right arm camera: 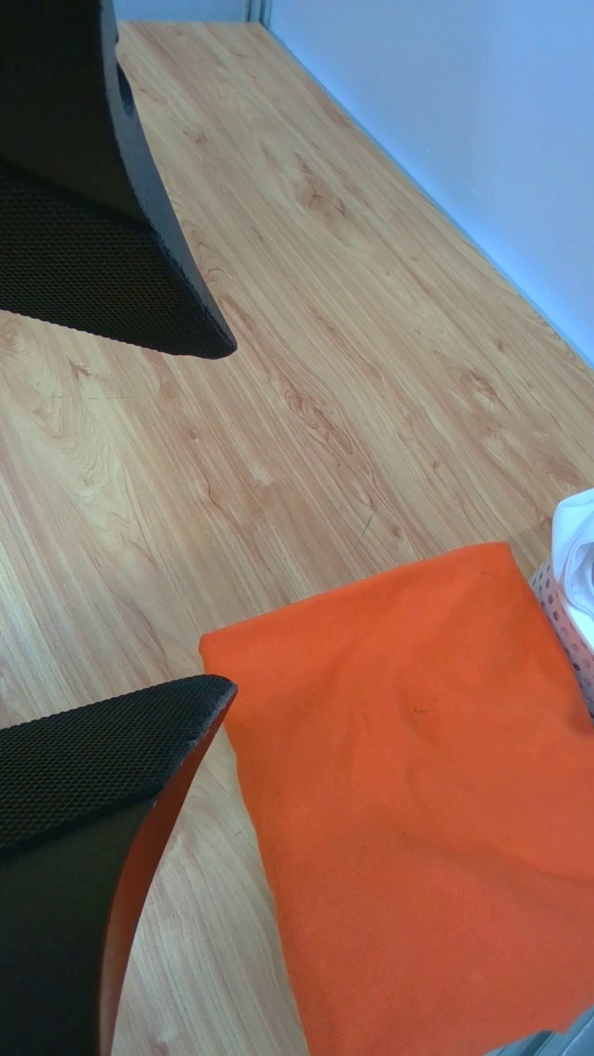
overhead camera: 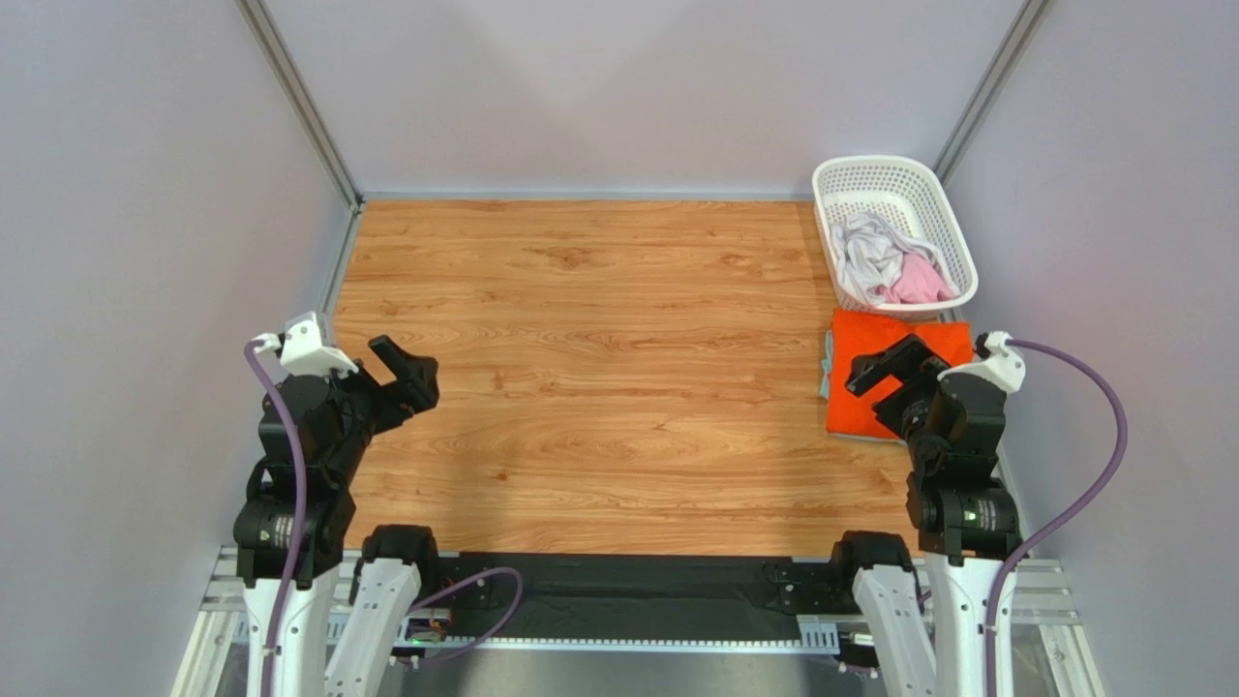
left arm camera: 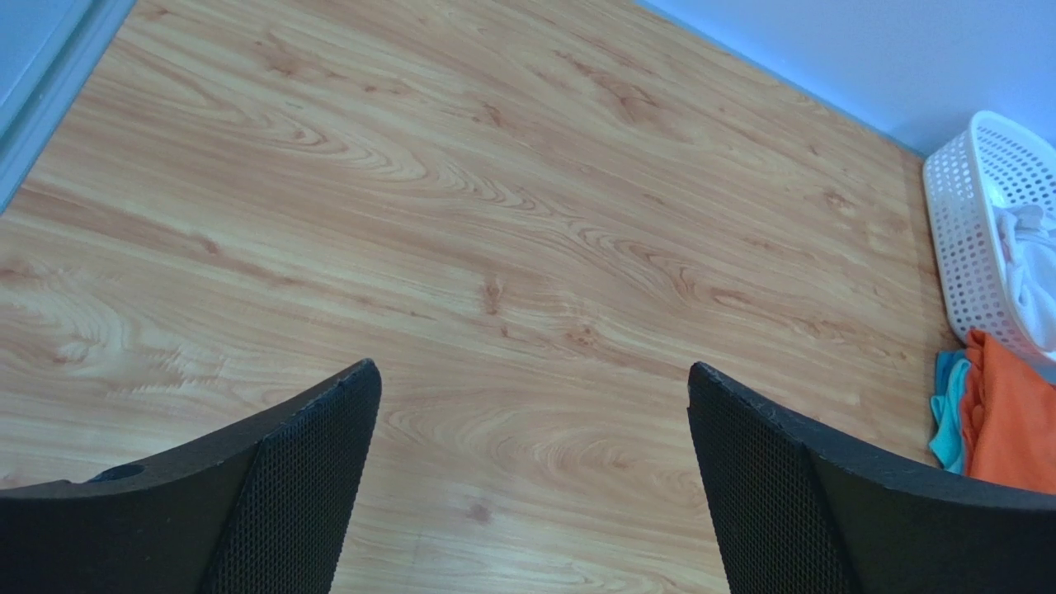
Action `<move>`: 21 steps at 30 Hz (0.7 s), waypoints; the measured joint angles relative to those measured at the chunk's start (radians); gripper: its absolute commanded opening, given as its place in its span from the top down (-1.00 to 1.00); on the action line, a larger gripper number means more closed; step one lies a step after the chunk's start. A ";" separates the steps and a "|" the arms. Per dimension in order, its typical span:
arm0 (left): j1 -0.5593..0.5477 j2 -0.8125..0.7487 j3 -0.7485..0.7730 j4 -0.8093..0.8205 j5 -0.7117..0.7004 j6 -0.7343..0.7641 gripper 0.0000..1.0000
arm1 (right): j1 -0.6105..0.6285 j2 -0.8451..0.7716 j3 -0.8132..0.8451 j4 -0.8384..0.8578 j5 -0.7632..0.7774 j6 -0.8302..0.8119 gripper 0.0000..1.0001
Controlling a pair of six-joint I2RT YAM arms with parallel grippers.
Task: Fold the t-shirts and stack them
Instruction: Grab the tshirt from the pile
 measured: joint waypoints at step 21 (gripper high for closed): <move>0.000 -0.053 -0.041 -0.092 -0.113 -0.008 -0.99 | 0.000 0.606 0.372 0.042 -0.013 -0.034 -1.00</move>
